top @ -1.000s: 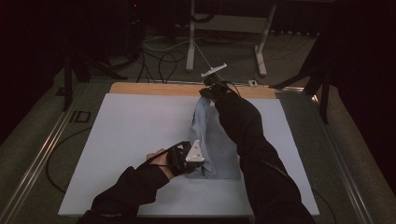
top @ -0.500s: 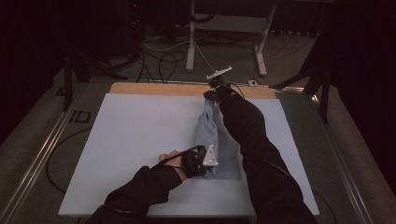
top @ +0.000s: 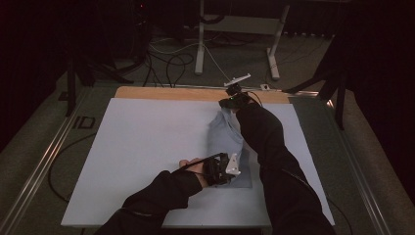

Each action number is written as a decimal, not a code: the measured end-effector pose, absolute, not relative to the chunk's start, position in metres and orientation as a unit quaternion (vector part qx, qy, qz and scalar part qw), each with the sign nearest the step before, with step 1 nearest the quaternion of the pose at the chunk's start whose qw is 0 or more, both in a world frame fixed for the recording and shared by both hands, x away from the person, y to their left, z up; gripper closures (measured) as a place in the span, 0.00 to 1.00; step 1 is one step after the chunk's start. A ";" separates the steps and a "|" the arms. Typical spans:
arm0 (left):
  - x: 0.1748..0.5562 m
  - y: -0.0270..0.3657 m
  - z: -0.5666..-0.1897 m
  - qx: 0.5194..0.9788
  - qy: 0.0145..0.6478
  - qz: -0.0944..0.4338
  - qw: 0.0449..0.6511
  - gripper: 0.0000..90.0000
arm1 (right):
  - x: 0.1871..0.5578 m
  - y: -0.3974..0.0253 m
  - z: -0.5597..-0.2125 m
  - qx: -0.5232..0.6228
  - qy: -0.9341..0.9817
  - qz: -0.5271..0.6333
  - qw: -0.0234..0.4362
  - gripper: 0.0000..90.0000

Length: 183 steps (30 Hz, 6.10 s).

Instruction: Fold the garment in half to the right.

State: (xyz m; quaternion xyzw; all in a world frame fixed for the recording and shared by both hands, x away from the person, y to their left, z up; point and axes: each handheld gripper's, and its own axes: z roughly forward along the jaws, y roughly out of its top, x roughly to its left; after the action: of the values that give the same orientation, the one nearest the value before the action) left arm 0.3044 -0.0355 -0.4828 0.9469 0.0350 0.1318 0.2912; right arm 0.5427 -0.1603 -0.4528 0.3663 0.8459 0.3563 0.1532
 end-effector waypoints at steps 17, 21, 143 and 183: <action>0.305 -0.049 -0.493 0.948 -0.015 0.092 0.304 0.78 | 0.541 -0.184 -0.465 0.376 0.839 0.369 0.134 0.44; 0.305 -0.050 -0.496 0.951 -0.017 0.067 0.303 0.66 | 0.538 -0.190 -0.466 0.379 0.833 0.386 0.115 0.21; 0.261 0.190 -0.507 0.858 0.227 0.086 0.453 0.00 | 0.331 -0.179 -0.459 0.209 0.882 0.416 0.077 1.00; 0.259 0.193 -0.505 0.856 0.223 0.087 0.459 0.00 | 0.305 -0.225 -0.516 0.220 0.898 0.376 0.060 0.79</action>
State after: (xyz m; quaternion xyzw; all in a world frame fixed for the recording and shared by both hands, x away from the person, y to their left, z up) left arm 0.2585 0.1929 -0.5047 0.8556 0.2232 0.0866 0.4589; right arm 0.3053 -0.2251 -0.5157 0.2199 0.8980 0.3763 0.0605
